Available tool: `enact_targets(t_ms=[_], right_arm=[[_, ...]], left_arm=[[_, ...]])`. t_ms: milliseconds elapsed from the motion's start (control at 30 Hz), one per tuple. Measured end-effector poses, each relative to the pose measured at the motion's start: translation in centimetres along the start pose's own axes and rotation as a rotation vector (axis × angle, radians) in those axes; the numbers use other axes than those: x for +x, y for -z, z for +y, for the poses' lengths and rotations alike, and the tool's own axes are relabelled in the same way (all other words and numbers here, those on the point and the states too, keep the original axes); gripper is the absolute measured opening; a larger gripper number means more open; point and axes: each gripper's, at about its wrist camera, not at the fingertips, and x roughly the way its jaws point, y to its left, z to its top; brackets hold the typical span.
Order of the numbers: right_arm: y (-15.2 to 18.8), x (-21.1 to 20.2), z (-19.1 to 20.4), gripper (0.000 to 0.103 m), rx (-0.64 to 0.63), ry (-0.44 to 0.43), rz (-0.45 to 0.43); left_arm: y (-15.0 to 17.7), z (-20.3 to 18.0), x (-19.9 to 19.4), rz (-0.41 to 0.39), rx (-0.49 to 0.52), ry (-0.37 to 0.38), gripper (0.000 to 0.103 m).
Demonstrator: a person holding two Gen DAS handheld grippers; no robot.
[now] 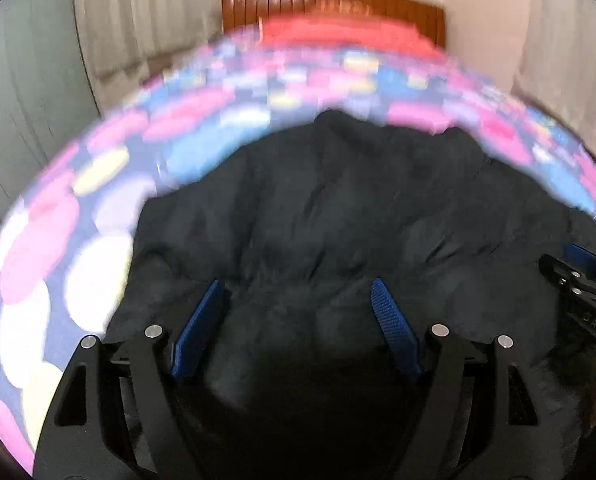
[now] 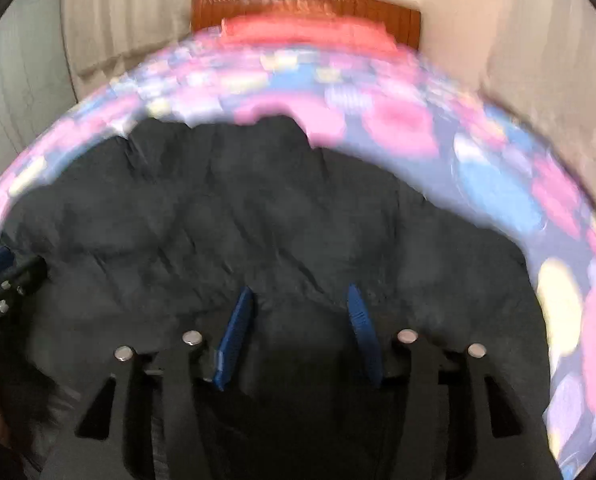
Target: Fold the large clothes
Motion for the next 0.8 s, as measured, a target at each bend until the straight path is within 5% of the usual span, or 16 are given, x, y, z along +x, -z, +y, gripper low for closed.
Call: enact_targets(t_ms=[300,600,800], right_arm=[[2.3,-6.0,-4.1,0.060,0.064,-0.078,-0.033],[14.2,-13.9,-16.2,0.065,0.194,0.062,0.040],[21.8,-16.7,-20.2,0.066,0.333,-0.012,0.120]], left_arm=[[2.0,2.1,-4.0,-0.011,-0.007,0.065,0.079],[11.7,9.3,-13.5,0.000,-0.106,-0.106,0.094],[18.6,13.4,-17.4,0.102,-0.259,-0.012,0.094]])
